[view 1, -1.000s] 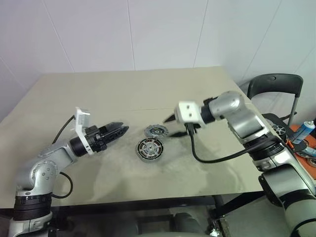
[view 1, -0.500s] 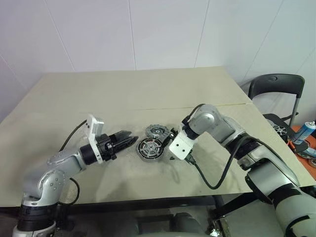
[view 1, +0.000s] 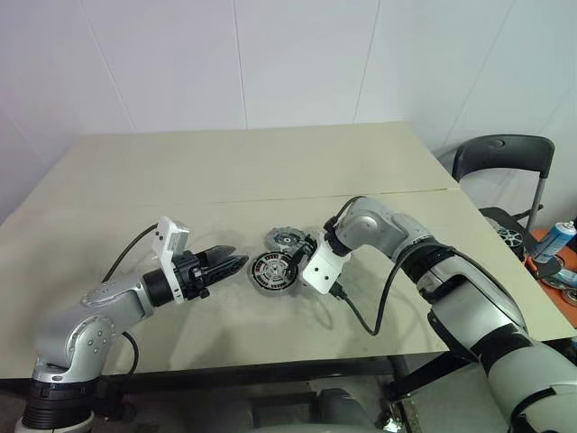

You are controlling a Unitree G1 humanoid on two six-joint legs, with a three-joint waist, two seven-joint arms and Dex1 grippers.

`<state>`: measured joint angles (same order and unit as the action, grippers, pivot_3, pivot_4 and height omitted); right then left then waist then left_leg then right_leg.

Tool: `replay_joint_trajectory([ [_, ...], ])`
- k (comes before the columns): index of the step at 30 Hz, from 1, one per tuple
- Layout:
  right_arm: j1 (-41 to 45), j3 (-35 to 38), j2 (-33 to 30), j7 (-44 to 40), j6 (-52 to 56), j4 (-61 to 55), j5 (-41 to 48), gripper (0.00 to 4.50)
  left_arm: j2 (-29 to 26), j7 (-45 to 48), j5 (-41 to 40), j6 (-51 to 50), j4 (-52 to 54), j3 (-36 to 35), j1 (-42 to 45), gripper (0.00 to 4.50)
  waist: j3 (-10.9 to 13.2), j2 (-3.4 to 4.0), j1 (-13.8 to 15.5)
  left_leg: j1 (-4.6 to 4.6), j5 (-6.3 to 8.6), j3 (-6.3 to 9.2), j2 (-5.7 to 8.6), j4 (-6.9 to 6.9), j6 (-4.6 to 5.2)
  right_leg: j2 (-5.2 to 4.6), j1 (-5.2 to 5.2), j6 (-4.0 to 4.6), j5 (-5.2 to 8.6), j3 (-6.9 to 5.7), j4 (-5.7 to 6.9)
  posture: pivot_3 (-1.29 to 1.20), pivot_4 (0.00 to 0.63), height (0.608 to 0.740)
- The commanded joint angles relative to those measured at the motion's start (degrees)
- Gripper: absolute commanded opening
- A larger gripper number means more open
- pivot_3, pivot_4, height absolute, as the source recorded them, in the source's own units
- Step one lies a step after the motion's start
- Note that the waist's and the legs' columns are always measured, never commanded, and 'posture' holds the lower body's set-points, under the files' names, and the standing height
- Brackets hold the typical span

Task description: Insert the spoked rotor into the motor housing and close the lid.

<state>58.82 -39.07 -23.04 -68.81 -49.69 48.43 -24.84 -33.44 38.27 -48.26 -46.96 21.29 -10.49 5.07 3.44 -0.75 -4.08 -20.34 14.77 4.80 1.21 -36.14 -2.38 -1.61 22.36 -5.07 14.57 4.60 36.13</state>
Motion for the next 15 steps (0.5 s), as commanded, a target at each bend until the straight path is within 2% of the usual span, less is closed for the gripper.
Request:
replay_joint_trajectory([
  [1,1.5,-0.7,-0.3,0.7,-2.4,1.3,-1.7,2.53,0.0,-0.6,-0.9,0.6,2.1,-1.5,0.4,2.47,0.0,0.0,0.0,0.01,0.0,0.0,0.0,-0.01,0.0,0.0,-0.02,0.0,0.0,-0.01,0.0,0.0,0.0,0.74],
  [5,1.8,-0.9,-0.8,1.1,-4.5,1.2,-2.5,2.53,0.3,-0.5,-0.7,1.1,1.7,-1.5,0.0,2.47,0.0,0.0,0.1,0.03,0.0,0.0,0.0,-0.01,0.0,-0.01,-0.06,0.0,0.0,0.0,0.0,0.0,0.0,0.74],
  [8,1.9,-1.1,-0.4,2.1,-6.1,0.7,-3.2,1.95,0.9,-0.8,-0.2,1.5,1.1,-1.3,0.0,2.47,0.0,0.0,0.1,0.02,0.0,0.01,0.01,-0.01,0.0,-0.03,-0.06,0.0,0.0,0.0,-0.01,0.0,0.0,0.74],
  [11,2.3,-1.2,0.1,3.1,-6.2,0.4,-4.1,1.01,1.3,-1.0,-0.2,1.5,0.7,-1.3,0.3,2.47,0.0,0.0,0.1,0.03,0.0,0.02,0.01,-0.01,0.0,-0.02,-0.05,0.0,0.0,0.0,0.0,0.0,0.0,0.74],
  [15,3.5,-1.1,1.2,3.5,-6.4,0.2,-3.8,1.01,1.1,-0.3,0.3,2.1,-0.6,-1.2,0.8,2.47,0.0,0.0,-0.1,0.08,-0.01,0.02,-0.01,-0.02,0.0,0.02,-0.07,0.01,0.0,0.01,0.05,0.0,0.0,0.74],
])
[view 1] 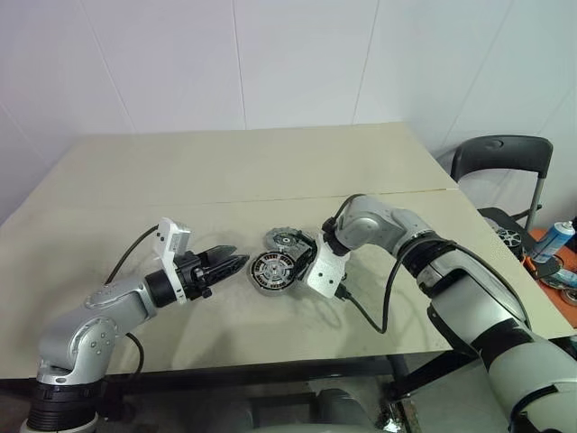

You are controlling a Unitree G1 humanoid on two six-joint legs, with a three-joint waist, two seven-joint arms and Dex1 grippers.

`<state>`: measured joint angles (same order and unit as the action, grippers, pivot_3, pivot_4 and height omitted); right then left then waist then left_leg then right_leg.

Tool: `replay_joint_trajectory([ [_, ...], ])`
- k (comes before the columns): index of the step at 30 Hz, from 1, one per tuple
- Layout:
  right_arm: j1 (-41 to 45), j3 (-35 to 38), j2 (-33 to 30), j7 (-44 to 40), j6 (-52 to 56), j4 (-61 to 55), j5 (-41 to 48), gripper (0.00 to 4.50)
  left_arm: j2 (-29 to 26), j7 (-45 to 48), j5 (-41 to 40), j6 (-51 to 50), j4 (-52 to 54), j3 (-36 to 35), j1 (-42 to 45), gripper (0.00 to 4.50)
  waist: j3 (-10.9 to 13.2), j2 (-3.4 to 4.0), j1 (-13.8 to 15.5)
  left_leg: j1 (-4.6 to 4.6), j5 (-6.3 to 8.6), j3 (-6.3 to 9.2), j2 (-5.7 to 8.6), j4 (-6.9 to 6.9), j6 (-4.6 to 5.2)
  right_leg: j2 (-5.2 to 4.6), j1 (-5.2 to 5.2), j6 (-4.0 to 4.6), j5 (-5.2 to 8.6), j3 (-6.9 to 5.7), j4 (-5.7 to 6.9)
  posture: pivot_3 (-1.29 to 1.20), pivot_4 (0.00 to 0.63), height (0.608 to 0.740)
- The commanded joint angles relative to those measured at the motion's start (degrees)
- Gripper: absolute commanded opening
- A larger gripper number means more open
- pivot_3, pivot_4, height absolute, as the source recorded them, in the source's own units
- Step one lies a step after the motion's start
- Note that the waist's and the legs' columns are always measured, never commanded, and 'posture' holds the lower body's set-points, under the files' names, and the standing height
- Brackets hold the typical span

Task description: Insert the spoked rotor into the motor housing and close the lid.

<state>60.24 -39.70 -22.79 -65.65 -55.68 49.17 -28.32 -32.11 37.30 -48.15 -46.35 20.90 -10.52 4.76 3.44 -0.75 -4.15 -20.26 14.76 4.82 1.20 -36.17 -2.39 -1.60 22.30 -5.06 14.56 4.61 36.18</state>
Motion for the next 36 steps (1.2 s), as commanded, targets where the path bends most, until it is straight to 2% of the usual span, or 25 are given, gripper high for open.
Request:
replay_joint_trajectory([
  [1,2.3,-0.4,1.3,0.1,-0.5,-0.4,0.0,1.01,-0.2,0.8,0.4,1.7,-0.6,-1.0,1.2,2.47,0.0,0.0,0.0,0.0,0.0,0.0,0.0,0.0,0.0,0.0,0.0,0.0,0.0,0.0,0.01,0.0,0.0,0.74],
  [5,2.7,-0.4,1.9,-0.4,0.4,-0.7,0.2,0.17,0.0,0.8,0.6,2.3,-1.2,-0.7,1.4,2.47,0.0,-0.02,-0.1,0.01,0.0,0.01,-0.01,0.01,0.0,0.01,0.01,0.0,-0.01,0.0,0.01,0.0,0.0,0.74],
  [6,2.7,-0.2,2.0,-1.3,1.1,-0.9,0.8,0.09,0.1,0.8,0.6,2.4,-1.3,-0.7,1.5,2.47,0.0,0.0,-0.2,0.0,0.0,0.01,-0.02,0.01,0.0,0.03,0.02,0.0,-0.01,0.0,0.01,0.0,0.0,0.74],
  [15,3.6,0.9,0.6,-1.8,3.2,-0.6,0.8,0.03,0.9,1.1,1.6,3.2,-2.8,-0.1,2.1,2.47,0.0,-0.01,-0.1,-0.01,0.0,0.01,-0.02,-0.01,-0.01,0.02,0.04,0.01,-0.01,0.01,0.03,0.0,0.0,0.74],
  [17,3.0,1.7,-0.3,-6.7,6.6,-2.5,4.3,0.03,1.1,1.3,2.0,3.4,-3.2,0.2,2.3,2.47,0.0,0.01,0.0,-0.01,0.0,0.01,-0.02,-0.02,-0.01,0.02,0.03,0.01,-0.01,0.01,0.03,0.0,0.0,0.74],
  [22,0.1,4.5,-4.4,-20.7,21.0,-14.1,15.5,0.03,1.6,1.7,2.8,3.9,-4.5,0.8,3.2,2.47,0.0,0.05,0.4,-0.14,-0.01,0.06,0.01,-0.03,-0.02,-0.06,0.05,-0.02,-0.02,-0.07,-0.02,0.0,0.0,0.74],
  [25,-1.5,4.0,-9.7,-26.2,35.5,-23.2,21.0,0.03,1.9,2.2,3.2,4.2,-5.6,1.1,3.8,2.47,0.1,0.07,0.4,-0.21,0.0,0.07,0.02,0.01,-0.02,-0.1,0.12,-0.17,-0.1,-0.05,-0.08,0.0,0.0,0.74],
  [28,-2.3,0.8,-15.1,-26.9,48.3,-32.0,26.9,0.03,1.9,3.0,3.8,4.4,-6.7,1.6,4.4,2.47,0.1,0.09,0.7,-0.22,0.0,0.08,0.03,0.03,-0.02,-0.12,0.14,-0.15,-0.09,-0.06,-0.07,0.0,0.0,0.74],
  [31,-2.8,-1.1,-17.6,-26.9,55.1,-37.1,29.6,0.03,2.2,3.7,4.5,4.6,-7.7,2.0,5.3,2.47,0.1,0.09,0.8,-0.18,0.0,0.03,0.02,0.03,-0.02,-0.07,0.17,-0.02,-0.01,-0.06,-0.06,0.0,0.0,0.74],
  [33,-3.4,-1.7,-17.2,-26.9,58.4,-38.5,29.3,0.03,2.6,3.8,4.7,4.7,-8.1,2.5,5.8,2.47,0.1,0.09,0.6,-0.18,0.0,-0.09,0.02,0.02,-0.02,-0.02,0.17,-0.02,0.0,-0.06,-0.05,0.0,0.0,0.74],
  [36,-4.7,-2.3,-12.7,-26.7,65.6,-38.4,27.5,0.03,3.4,3.7,5.0,4.8,-8.0,3.0,6.1,2.47,0.1,0.09,0.3,-0.17,0.0,-0.13,0.0,0.0,-0.02,0.01,0.16,-0.13,0.05,-0.07,-0.02,0.0,0.0,0.74],
])
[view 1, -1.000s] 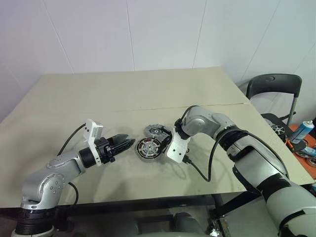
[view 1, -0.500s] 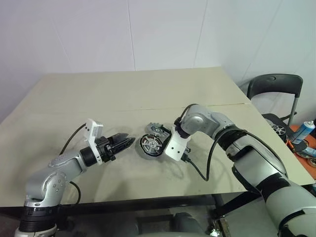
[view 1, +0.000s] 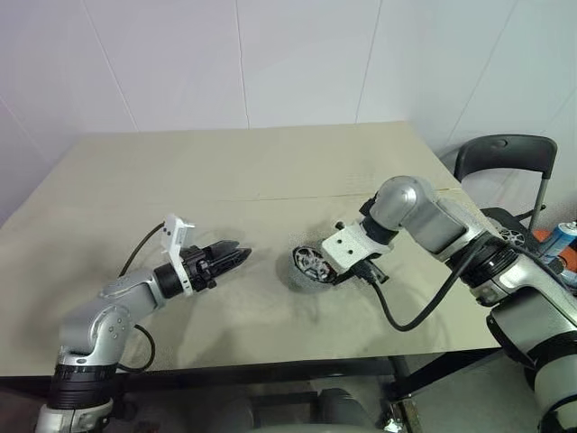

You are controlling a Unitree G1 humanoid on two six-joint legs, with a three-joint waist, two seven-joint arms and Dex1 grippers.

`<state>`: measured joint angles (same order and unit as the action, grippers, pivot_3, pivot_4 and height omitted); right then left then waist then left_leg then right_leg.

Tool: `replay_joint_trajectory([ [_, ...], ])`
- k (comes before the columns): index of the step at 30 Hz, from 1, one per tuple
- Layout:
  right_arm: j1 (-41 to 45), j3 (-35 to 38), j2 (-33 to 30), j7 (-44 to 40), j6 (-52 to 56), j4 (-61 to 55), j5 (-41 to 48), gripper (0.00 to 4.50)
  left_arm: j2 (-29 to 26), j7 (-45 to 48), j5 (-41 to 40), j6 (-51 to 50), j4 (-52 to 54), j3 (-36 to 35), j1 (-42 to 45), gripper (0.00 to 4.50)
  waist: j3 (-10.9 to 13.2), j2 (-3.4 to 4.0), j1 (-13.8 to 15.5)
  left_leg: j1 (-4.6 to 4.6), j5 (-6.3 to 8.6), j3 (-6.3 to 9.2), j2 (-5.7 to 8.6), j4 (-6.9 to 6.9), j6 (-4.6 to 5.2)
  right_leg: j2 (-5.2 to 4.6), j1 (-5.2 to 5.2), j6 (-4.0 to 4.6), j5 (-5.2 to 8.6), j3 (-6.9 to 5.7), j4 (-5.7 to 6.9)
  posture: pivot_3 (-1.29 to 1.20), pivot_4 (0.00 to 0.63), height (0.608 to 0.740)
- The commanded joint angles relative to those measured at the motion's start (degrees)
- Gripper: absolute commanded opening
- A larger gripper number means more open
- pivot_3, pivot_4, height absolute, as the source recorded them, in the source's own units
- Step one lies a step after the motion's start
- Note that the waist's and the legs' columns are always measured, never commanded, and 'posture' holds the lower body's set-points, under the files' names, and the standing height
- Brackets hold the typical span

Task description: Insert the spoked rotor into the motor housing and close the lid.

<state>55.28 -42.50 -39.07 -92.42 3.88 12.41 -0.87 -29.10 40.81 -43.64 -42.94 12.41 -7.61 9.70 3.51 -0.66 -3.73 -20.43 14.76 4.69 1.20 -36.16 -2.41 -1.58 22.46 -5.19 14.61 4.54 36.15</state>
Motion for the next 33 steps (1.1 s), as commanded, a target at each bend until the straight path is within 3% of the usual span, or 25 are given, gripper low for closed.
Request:
replay_joint_trajectory([
  [1,0.1,0.3,5.5,0.7,7.4,-0.7,-0.8,0.03,0.7,0.1,0.6,1.4,0.5,0.1,1.2,2.47,0.0,0.0,-0.2,-0.01,0.0,0.0,0.0,-0.01,0.0,0.0,0.0,0.02,-0.02,0.0,0.0,0.0,0.0,0.74],
  [8,1.0,1.5,15.6,2.6,18.0,5.0,-2.1,0.03,2.1,-1.2,0.7,1.1,3.2,-0.4,-1.6,2.47,0.0,-0.02,-0.1,-0.04,0.0,0.11,0.01,-0.02,0.0,-0.05,0.0,-0.07,-0.17,-0.01,0.0,0.0,0.0,0.74],
  [16,9.9,4.7,26.8,10.9,22.8,30.1,-5.2,0.03,2.9,-2.8,0.0,1.7,5.2,-1.7,-4.3,2.47,0.0,-0.03,-0.4,0.13,-0.06,0.19,-0.02,-0.06,-0.08,0.15,0.0,0.36,-0.25,-0.04,0.09,0.0,0.0,0.74],
  [23,9.4,3.3,26.8,9.7,17.1,33.0,-8.2,0.03,3.6,-4.2,-0.2,1.6,7.5,-1.3,-5.9,2.47,0.0,-0.03,-0.3,0.05,-0.09,0.15,0.05,-0.15,-0.14,0.06,-0.03,0.3,-0.21,-0.03,0.04,0.0,0.0,0.74],
  [28,6.7,2.2,25.6,7.8,14.9,29.3,-10.0,1.66,3.0,-4.6,-1.2,0.6,7.7,-1.9,-4.9,2.47,0.0,-0.03,-0.3,0.06,-0.09,0.16,0.05,-0.12,-0.14,0.07,-0.04,0.14,-0.21,-0.04,0.04,0.0,0.0,0.74],
  [33,4.9,5.0,23.3,4.5,17.2,19.4,-7.6,1.66,1.8,-3.8,-1.7,0.5,6.5,-2.3,-4.4,2.47,0.0,-0.02,-0.2,0.03,-0.09,0.17,0.06,-0.12,-0.14,0.06,-0.03,0.08,-0.17,-0.05,0.04,0.0,0.0,0.74],
])
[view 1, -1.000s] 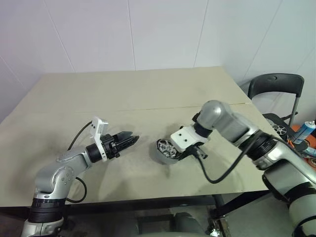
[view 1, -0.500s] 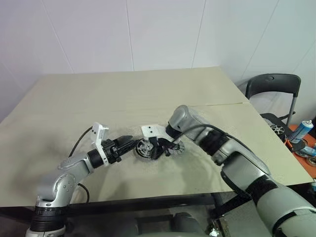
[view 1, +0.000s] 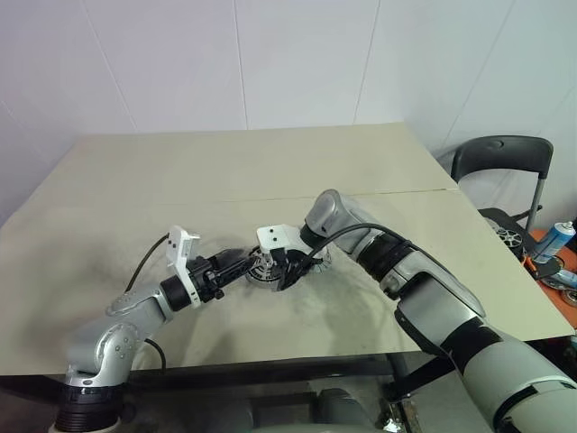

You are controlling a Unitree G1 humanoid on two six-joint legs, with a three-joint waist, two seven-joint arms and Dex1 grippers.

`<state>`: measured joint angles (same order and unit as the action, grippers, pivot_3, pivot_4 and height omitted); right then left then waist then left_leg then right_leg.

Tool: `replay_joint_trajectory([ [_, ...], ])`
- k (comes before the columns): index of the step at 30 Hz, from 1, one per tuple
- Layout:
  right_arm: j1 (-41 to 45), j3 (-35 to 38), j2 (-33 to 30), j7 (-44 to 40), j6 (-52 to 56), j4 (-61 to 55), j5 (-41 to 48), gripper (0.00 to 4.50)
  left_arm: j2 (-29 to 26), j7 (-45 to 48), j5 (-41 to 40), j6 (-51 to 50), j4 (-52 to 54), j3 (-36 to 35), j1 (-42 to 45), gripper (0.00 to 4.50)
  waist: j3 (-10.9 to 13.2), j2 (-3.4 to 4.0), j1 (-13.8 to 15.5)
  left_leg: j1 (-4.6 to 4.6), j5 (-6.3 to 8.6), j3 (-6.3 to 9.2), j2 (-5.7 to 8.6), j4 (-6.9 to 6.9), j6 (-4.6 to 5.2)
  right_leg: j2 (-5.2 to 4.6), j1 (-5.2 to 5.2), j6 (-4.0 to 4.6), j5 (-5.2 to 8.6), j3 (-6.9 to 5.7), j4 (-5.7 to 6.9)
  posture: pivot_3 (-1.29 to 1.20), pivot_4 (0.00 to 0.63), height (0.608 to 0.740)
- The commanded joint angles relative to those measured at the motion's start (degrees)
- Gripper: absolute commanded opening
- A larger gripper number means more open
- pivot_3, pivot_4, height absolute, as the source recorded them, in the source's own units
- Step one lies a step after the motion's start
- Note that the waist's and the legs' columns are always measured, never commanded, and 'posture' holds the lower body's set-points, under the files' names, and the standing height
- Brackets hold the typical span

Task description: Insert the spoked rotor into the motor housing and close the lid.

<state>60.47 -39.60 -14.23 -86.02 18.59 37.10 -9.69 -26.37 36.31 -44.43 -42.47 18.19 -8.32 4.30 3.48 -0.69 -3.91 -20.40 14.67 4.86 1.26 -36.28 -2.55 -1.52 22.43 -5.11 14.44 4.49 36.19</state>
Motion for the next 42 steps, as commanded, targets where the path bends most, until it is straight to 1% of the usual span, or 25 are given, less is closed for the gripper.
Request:
replay_joint_trajectory([
  [1,-0.5,3.2,-2.0,-2.3,3.4,-7.6,2.3,1.66,-1.1,0.9,-0.9,0.1,0.6,-1.5,1.0,2.47,0.0,0.0,-0.1,-0.03,0.0,-0.01,0.0,0.01,0.0,-0.01,0.02,0.0,-0.02,0.01,-0.01,0.0,0.0,0.74],
  [3,-1.1,5.5,-3.2,-2.7,6.9,-12.5,4.5,1.66,-1.4,1.4,-0.8,0.3,0.3,-1.4,1.0,2.47,0.0,0.01,-0.1,-0.09,0.0,-0.01,0.01,0.06,-0.01,-0.03,0.1,0.02,-0.1,0.01,-0.02,0.0,0.0,0.74],
  [7,-3.4,13.5,-6.7,-1.9,20.0,-25.4,12.0,1.66,-1.3,1.6,-0.7,0.3,0.1,-1.1,1.4,2.47,0.0,0.01,0.0,-0.13,0.01,0.03,0.0,0.18,-0.01,-0.03,0.2,0.01,-0.11,-0.02,-0.01,0.0,0.0,0.74],
  [9,-5.7,17.3,-9.2,1.6,22.6,-28.3,13.2,1.66,-1.4,1.6,-0.7,0.1,0.0,-1.1,1.6,2.47,0.0,0.0,0.2,-0.15,0.01,0.07,-0.01,0.19,-0.01,-0.04,0.19,0.0,-0.11,-0.05,-0.02,0.0,0.0,0.74],
  [12,-8.1,21.4,-11.1,5.8,27.1,-31.2,15.6,1.66,-1.7,1.8,-0.8,0.0,-0.1,-1.2,1.7,2.47,0.0,-0.01,0.2,-0.11,0.01,0.03,0.01,0.12,-0.01,-0.07,0.09,0.12,0.01,-0.06,-0.1,0.0,0.0,0.74],
  [16,-15.2,34.9,-12.9,16.1,47.9,-31.4,21.2,1.66,-2.4,2.7,-0.5,0.1,-0.9,-1.2,1.9,2.47,0.0,-0.03,0.2,-0.11,0.01,-0.03,0.02,0.08,-0.01,-0.07,0.09,0.08,0.1,0.0,-0.09,0.0,0.0,0.74],
  [18,-20.0,38.7,-12.8,21.3,52.2,-33.2,22.0,1.66,-2.7,3.2,-0.4,0.3,-1.3,-1.3,1.8,2.47,0.0,-0.03,0.6,-0.12,0.01,-0.02,0.02,0.11,-0.01,-0.07,0.08,0.22,0.02,-0.01,-0.12,0.0,0.0,0.74],
  [20,-24.2,42.1,-11.3,27.2,55.2,-35.5,22.1,1.66,-3.1,3.9,-0.2,0.5,-1.8,-1.1,1.7,2.47,0.0,-0.03,0.9,-0.13,0.01,-0.05,0.02,0.16,0.0,-0.07,0.11,0.22,0.02,0.0,-0.13,0.0,0.0,0.74],
  [21,-25.9,44.9,-9.6,29.3,57.5,-37.8,23.4,1.66,-3.0,4.0,-0.1,0.6,-2.1,-0.8,1.8,2.47,0.0,-0.01,0.8,-0.15,0.01,-0.06,0.02,0.18,0.0,-0.06,0.15,0.19,0.04,0.01,-0.13,0.0,0.0,0.74],
  [24,-28.3,52.9,-1.8,36.3,65.5,-43.0,25.8,1.66,-2.9,4.2,-0.1,0.2,-2.3,0.0,2.4,2.47,0.0,0.03,0.0,-0.2,0.01,-0.2,-0.02,0.21,0.0,0.01,0.31,0.06,0.09,0.15,-0.03,0.0,0.0,0.74],
  [28,-28.8,62.4,8.2,45.1,72.5,-46.2,25.7,1.66,-3.1,4.1,-0.8,-1.1,-1.6,0.5,3.6,2.47,0.0,0.02,0.0,-0.11,0.01,-0.12,-0.06,0.12,0.01,0.07,0.19,-0.02,0.14,0.09,-0.01,0.0,0.0,0.74],
  [33,-27.6,71.0,15.6,53.8,73.9,-46.7,25.8,1.66,-3.4,4.0,-0.9,-2.0,-1.9,-0.1,4.3,2.47,0.0,0.02,0.0,-0.18,0.01,-0.16,0.02,0.09,0.0,-0.07,0.15,-0.02,0.13,0.11,-0.13,0.0,0.0,0.74],
  [35,-27.2,74.0,17.3,56.7,73.9,-46.2,26.0,1.66,-3.5,4.0,-1.0,-2.3,-1.8,-0.3,4.4,2.47,0.0,0.03,0.0,-0.2,0.01,-0.16,0.01,0.13,0.0,-0.07,0.19,-0.02,0.13,0.11,-0.14,0.0,0.0,0.74],
  [38,-26.6,80.7,20.0,60.5,73.9,-46.1,27.6,1.66,-3.7,3.8,-1.3,-2.9,-1.6,-0.9,4.4,2.47,0.0,0.03,0.0,-0.19,0.01,-0.15,0.0,0.22,0.0,-0.04,0.23,-0.01,0.13,0.1,-0.12,0.0,0.0,0.74],
  [42,-29.4,82.4,22.6,63.3,73.9,-48.3,32.0,1.66,-3.7,3.2,-1.8,-3.9,-0.7,-1.2,4.3,2.47,0.0,0.06,-0.1,-0.2,0.01,-0.15,-0.02,0.28,0.0,-0.03,0.26,-0.01,0.13,0.09,-0.12,0.0,0.0,0.74],
])
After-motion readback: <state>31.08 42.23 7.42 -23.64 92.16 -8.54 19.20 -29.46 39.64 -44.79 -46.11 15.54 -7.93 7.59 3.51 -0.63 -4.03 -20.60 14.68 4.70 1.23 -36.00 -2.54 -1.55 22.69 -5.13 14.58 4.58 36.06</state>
